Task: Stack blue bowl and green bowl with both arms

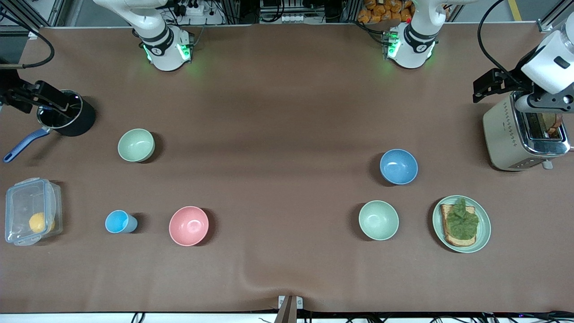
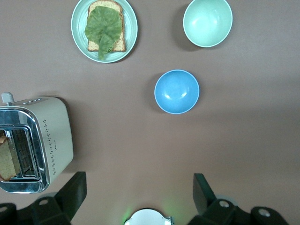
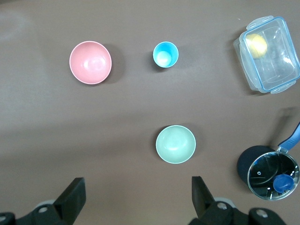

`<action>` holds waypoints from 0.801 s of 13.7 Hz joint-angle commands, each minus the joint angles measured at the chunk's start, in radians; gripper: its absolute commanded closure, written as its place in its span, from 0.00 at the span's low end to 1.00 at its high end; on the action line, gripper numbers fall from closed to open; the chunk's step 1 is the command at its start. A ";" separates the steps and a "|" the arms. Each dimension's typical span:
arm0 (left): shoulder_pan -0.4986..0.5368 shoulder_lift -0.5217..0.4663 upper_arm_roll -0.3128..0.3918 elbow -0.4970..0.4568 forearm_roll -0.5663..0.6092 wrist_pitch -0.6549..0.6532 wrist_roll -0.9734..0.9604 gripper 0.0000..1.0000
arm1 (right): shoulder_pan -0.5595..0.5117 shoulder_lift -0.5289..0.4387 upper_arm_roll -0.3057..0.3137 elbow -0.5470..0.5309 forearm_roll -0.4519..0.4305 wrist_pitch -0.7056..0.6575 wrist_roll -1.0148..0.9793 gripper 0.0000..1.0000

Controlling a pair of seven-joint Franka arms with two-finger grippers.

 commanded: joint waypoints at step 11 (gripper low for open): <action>0.014 0.147 0.002 0.005 -0.002 0.025 0.022 0.00 | -0.069 0.012 -0.003 -0.185 -0.004 0.068 -0.078 0.00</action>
